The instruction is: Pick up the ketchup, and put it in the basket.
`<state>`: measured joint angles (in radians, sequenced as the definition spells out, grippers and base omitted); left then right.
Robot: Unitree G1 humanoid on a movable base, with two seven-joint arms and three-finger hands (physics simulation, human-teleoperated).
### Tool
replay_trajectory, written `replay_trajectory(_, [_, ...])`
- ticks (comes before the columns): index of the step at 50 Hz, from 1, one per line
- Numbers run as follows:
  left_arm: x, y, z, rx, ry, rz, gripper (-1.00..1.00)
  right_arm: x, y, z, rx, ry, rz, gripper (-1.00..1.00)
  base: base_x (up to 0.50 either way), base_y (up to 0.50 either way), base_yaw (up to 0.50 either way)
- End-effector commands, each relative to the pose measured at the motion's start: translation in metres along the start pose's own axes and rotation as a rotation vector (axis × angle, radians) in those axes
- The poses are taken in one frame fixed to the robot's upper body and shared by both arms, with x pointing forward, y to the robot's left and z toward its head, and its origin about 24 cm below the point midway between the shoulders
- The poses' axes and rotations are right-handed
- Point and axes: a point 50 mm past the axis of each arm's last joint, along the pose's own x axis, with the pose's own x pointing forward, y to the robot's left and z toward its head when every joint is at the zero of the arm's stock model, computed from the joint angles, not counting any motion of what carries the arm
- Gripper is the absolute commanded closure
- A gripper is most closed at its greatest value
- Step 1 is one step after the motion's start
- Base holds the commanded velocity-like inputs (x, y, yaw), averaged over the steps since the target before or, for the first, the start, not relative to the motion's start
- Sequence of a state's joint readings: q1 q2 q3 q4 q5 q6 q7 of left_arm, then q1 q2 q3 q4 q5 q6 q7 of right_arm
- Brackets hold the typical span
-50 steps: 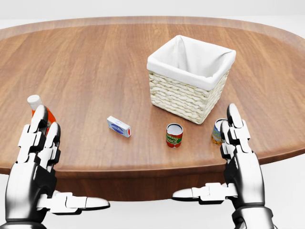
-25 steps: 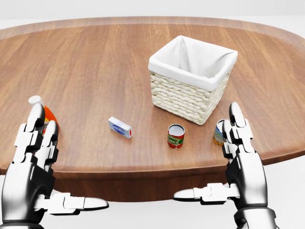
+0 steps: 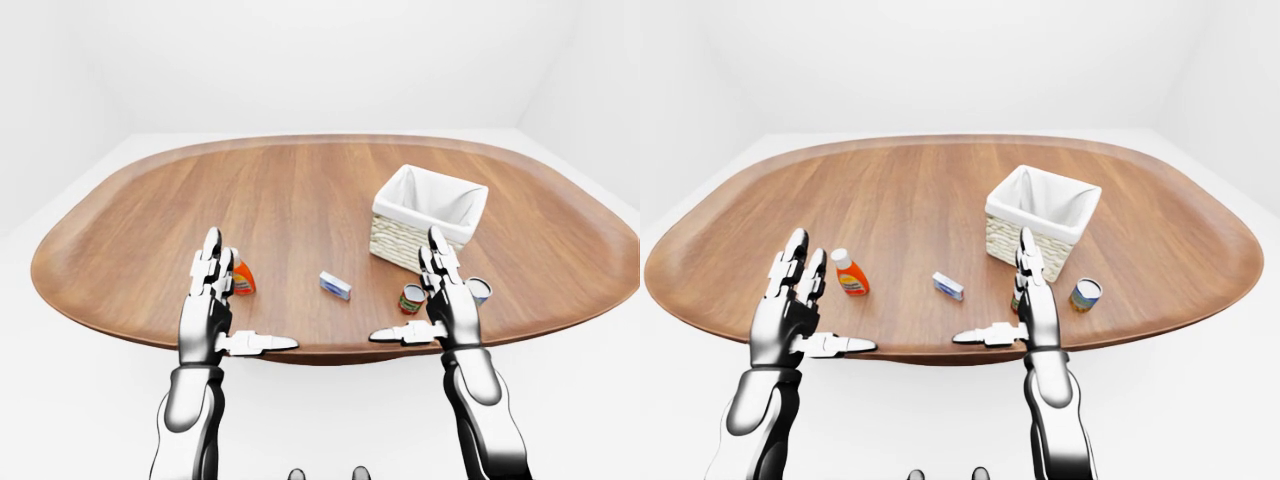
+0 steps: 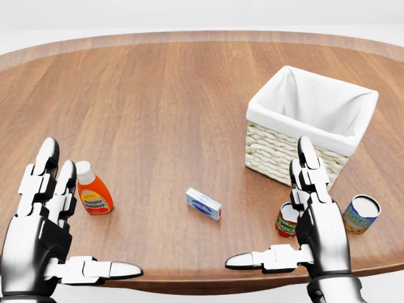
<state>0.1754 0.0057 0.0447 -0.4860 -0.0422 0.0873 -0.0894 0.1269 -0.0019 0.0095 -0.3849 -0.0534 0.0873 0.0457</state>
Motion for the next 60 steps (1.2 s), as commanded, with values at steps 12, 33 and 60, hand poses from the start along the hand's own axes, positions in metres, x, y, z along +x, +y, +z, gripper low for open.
replay_trajectory(12, [-0.002,-0.002,0.001,0.006,-0.003,-0.008,-1.0,0.002,0.0,-0.002,-0.009,0.008,-0.03,-1.0,0.0,0.0,0.0])
replay_trajectory(33, [-0.002,0.0,0.006,-0.002,-0.022,0.0,-1.0,-0.001,0.0,0.014,0.024,-0.062,-0.002,-1.0,0.29,0.0,0.0])
replay_trajectory(60, [-0.003,0.0,0.011,0.006,-0.043,0.0,-1.0,-0.001,0.0,0.014,0.017,-0.06,-0.005,-1.0,0.35,0.0,0.0])
